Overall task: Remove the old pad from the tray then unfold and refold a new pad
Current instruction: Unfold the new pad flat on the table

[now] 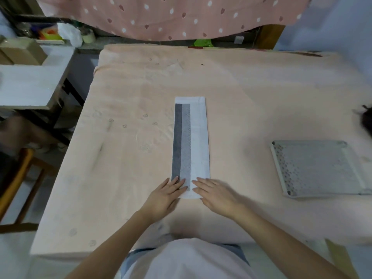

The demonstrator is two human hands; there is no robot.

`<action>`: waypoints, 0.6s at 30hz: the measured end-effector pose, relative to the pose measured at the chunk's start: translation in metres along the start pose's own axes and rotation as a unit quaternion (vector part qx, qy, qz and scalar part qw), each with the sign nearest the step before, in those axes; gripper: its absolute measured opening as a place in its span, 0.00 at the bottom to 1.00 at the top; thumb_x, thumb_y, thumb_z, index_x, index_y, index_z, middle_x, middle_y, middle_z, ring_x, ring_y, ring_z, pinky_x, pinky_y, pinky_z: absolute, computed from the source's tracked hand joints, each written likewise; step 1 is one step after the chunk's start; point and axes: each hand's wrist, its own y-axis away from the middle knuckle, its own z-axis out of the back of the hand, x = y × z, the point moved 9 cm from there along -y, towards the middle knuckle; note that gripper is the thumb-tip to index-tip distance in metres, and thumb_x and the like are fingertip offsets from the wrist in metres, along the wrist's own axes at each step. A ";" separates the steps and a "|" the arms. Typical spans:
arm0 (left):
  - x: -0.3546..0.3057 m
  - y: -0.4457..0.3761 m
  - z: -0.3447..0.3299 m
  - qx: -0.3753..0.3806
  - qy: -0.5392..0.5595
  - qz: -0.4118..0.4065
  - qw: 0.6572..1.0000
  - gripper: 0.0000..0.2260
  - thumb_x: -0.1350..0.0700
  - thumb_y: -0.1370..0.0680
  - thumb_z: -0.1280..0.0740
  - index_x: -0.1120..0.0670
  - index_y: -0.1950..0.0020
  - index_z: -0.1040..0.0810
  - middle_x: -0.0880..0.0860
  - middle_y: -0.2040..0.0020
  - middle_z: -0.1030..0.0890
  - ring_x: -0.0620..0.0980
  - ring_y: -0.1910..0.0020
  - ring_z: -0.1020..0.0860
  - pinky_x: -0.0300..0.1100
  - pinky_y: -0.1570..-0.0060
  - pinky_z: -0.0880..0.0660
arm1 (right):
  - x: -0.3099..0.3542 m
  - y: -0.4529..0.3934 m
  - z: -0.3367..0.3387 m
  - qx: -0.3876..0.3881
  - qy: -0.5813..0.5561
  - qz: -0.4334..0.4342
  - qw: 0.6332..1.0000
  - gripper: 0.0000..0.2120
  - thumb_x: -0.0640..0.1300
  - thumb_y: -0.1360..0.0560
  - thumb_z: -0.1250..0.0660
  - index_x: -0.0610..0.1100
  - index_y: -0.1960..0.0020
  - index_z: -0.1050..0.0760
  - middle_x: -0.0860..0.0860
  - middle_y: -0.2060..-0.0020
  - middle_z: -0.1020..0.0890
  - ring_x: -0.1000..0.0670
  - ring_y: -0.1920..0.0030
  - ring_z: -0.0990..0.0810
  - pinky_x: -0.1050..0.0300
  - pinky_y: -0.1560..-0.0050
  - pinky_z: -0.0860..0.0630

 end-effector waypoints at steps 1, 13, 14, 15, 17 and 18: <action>-0.002 0.001 -0.001 -0.002 -0.016 -0.002 1.000 0.21 0.53 0.19 0.43 0.53 0.26 0.37 0.52 0.24 0.41 0.56 0.25 0.45 0.57 0.27 0.52 | -0.001 0.003 -0.003 0.012 -0.010 -0.010 1.000 0.20 0.49 0.35 0.24 0.46 0.44 0.19 0.49 0.40 0.20 0.50 0.39 0.22 0.54 0.40 0.24; -0.003 -0.029 0.037 -0.094 0.019 0.029 0.995 0.16 0.51 0.25 0.41 0.57 0.46 0.21 0.54 0.49 0.20 0.57 0.51 0.21 0.46 0.49 0.29 | -0.042 0.004 0.015 -0.128 -0.169 -0.303 0.929 0.10 0.38 0.32 0.29 0.40 0.51 0.21 0.47 0.54 0.19 0.44 0.52 0.19 0.59 0.54 0.30; 0.002 -0.043 0.047 -0.095 0.026 0.051 0.994 0.15 0.53 0.26 0.41 0.59 0.46 0.22 0.56 0.51 0.21 0.58 0.55 0.22 0.47 0.56 0.27 | -0.049 0.001 0.010 -0.105 -0.180 -0.348 0.914 0.12 0.40 0.31 0.30 0.38 0.49 0.23 0.45 0.52 0.20 0.43 0.52 0.20 0.56 0.53 0.30; 0.008 -0.058 0.056 -0.093 0.029 0.080 0.992 0.14 0.55 0.26 0.40 0.61 0.45 0.23 0.58 0.51 0.23 0.59 0.57 0.22 0.46 0.60 0.27 | -0.054 -0.002 0.003 -0.070 -0.186 -0.384 0.902 0.15 0.43 0.29 0.32 0.38 0.46 0.25 0.44 0.49 0.22 0.42 0.50 0.22 0.53 0.51 0.30; 0.021 -0.092 0.069 -0.080 0.029 0.139 0.987 0.14 0.56 0.23 0.39 0.60 0.39 0.28 0.58 0.47 0.26 0.58 0.55 0.24 0.46 0.62 0.28 | -0.062 -0.005 -0.005 -0.029 -0.199 -0.432 0.879 0.18 0.49 0.28 0.34 0.39 0.43 0.27 0.45 0.46 0.25 0.43 0.49 0.24 0.52 0.49 0.27; 0.026 -0.109 0.073 -0.072 0.024 0.166 0.983 0.15 0.55 0.22 0.40 0.59 0.37 0.30 0.57 0.45 0.27 0.57 0.54 0.25 0.46 0.61 0.28 | -0.065 -0.007 -0.006 -0.023 -0.205 -0.449 0.870 0.18 0.51 0.28 0.34 0.40 0.44 0.28 0.45 0.46 0.25 0.44 0.51 0.23 0.52 0.50 0.26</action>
